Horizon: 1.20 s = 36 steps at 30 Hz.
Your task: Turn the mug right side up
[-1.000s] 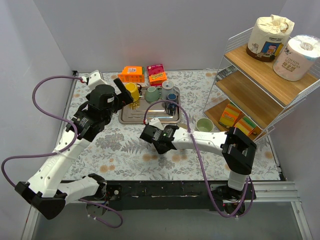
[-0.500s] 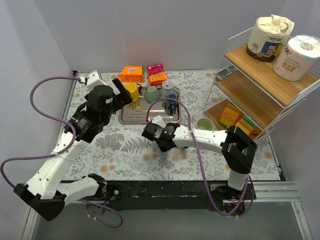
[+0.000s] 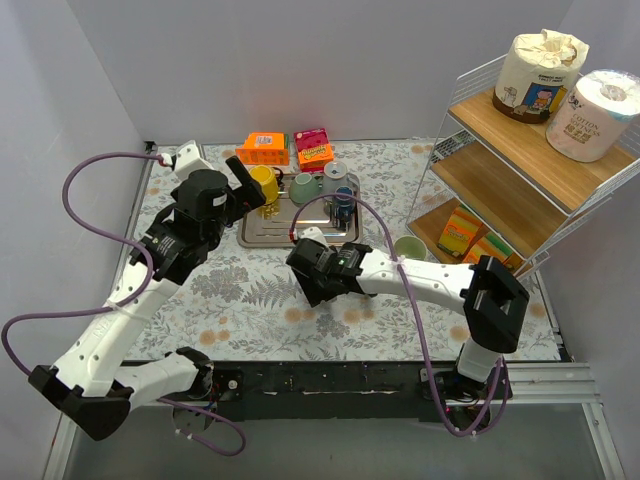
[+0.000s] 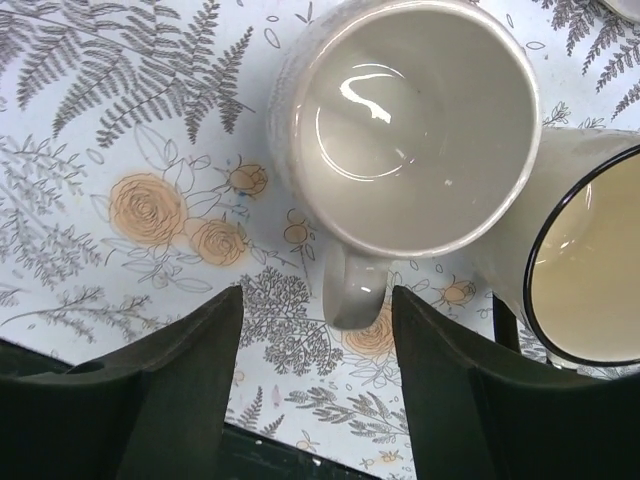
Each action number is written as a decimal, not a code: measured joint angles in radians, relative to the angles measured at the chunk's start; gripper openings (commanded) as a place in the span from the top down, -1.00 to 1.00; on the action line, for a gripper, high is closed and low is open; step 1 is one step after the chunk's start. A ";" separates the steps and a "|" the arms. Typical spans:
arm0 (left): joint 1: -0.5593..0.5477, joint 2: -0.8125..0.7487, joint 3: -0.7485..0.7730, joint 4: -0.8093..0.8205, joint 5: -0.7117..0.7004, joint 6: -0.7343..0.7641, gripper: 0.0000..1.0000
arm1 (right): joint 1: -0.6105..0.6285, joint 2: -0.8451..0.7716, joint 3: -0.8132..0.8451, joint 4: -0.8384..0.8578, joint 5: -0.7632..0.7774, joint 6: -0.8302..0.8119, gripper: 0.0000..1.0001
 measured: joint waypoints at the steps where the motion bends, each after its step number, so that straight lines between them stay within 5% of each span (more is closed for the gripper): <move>1: 0.000 0.002 0.000 0.001 0.002 0.000 -0.96 | 0.000 -0.010 0.000 0.000 -0.009 0.001 -0.47; 9: 0.000 0.051 -0.016 0.076 0.108 0.040 -0.96 | -0.026 -0.169 0.000 -0.013 -0.035 0.003 -0.52; 21: -0.007 0.269 -0.068 0.325 0.500 0.054 -0.96 | -0.377 -0.442 -0.030 -0.023 -0.031 -0.013 -0.53; 27: -0.088 0.486 -0.054 0.435 0.554 0.010 -0.96 | -0.503 -0.533 -0.111 -0.027 -0.054 -0.030 -0.53; 36: -0.132 0.790 0.064 0.456 0.515 -0.005 -0.45 | -0.609 -0.599 -0.194 -0.032 -0.120 -0.053 -0.50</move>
